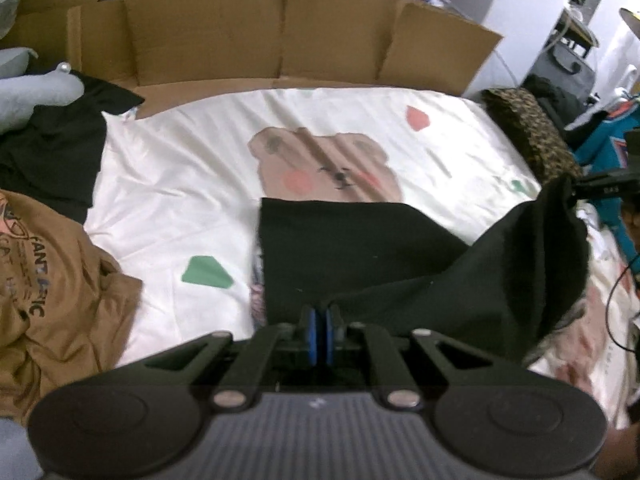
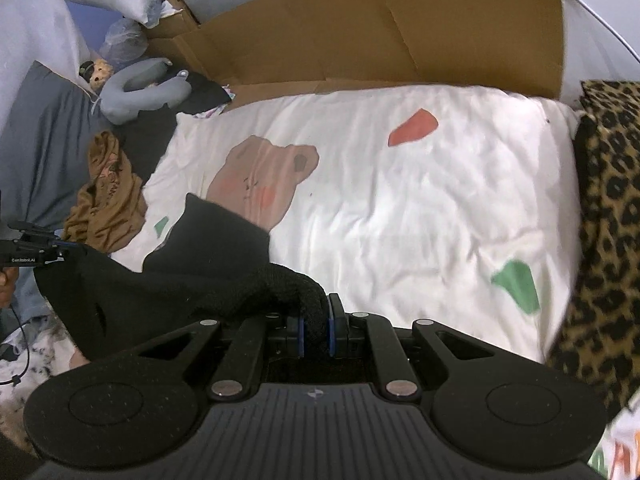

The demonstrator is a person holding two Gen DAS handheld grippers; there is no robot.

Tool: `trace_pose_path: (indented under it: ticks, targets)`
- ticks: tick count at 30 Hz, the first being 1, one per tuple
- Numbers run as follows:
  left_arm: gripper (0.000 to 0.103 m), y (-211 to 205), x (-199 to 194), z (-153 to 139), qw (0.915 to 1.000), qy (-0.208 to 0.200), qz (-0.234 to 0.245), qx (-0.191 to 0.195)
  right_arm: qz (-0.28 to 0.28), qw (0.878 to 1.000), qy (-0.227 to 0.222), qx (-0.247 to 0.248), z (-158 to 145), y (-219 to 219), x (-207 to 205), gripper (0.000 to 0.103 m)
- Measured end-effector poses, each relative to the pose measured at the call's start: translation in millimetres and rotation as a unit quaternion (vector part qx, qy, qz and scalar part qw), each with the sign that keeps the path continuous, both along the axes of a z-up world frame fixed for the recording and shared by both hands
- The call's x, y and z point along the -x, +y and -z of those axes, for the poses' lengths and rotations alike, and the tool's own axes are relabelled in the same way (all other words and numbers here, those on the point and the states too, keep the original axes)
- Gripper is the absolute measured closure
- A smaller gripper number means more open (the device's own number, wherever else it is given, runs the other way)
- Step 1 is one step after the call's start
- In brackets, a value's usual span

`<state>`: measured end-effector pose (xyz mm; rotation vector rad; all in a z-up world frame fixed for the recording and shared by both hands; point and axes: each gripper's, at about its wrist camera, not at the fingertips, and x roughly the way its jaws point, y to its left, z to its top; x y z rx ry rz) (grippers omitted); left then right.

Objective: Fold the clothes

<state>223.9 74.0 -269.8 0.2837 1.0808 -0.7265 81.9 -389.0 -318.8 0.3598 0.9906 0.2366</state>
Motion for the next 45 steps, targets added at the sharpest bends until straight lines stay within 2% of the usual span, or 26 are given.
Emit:
trace_pose_path:
  ticks: [2,4,5,6,7,8,11,14,17,23,29,30,32,34,37,45]
  targets:
    - [0.097,1,-10,16,0.9999,-0.006,-0.011,-0.009,0.008,1.000,-0.001,0.003,10,1,-12,0.092]
    - [0.094,-1,-22,39,0.9976,-0.023,-0.037,-0.053,0.021,1.000,0.001,0.005,22,2,-23,0.085]
    - [0.093,-1,-24,44,0.9961,-0.027,-0.052,-0.066,0.027,1.000,0.004,0.008,23,2,-23,0.075]
    - [0.091,0,-27,49,0.9943,-0.031,-0.066,-0.078,0.032,0.999,0.007,0.011,24,1,-23,0.069]
    - [0.088,0,-29,53,0.9921,-0.034,-0.081,-0.089,0.037,0.999,0.009,0.015,24,1,-23,0.068]
    - [0.083,1,-29,52,0.9927,-0.033,-0.088,-0.075,0.043,0.999,0.012,0.018,25,1,-24,0.068]
    - [0.072,-4,-27,43,0.9937,-0.039,-0.094,-0.047,0.059,0.998,0.019,0.028,28,1,-24,0.055]
    - [0.070,-22,-19,33,0.9957,-0.043,-0.076,-0.031,0.078,0.996,0.018,0.026,21,-7,-14,0.053]
    - [0.070,-40,-12,23,0.9971,-0.046,-0.058,-0.016,0.096,0.995,0.028,0.020,20,-10,0,0.046]
    - [0.070,-89,12,11,0.9989,-0.032,0.011,0.033,0.130,0.990,0.056,0.004,21,-12,30,0.045]
    - [0.069,-141,32,6,0.9943,-0.009,0.068,0.081,0.162,0.983,0.084,-0.012,22,-15,61,0.045]
    - [0.064,-149,35,5,0.9934,-0.004,0.075,0.087,0.168,0.982,0.089,-0.014,22,-15,66,0.045]
    - [0.060,-162,40,10,0.9924,0.005,0.088,0.085,0.176,0.979,0.100,-0.026,23,-10,75,0.045]
    - [0.060,-174,45,13,0.9923,0.007,0.092,0.083,0.180,0.977,0.111,-0.042,23,0,83,0.045]
    - [0.060,-184,50,15,0.9919,0.011,0.092,0.087,0.144,0.985,0.096,-0.025,19,15,83,0.045]
    - [0.060,-203,65,14,0.9882,0.025,0.117,0.095,0.143,0.981,0.125,-0.046,41,22,84,0.045]
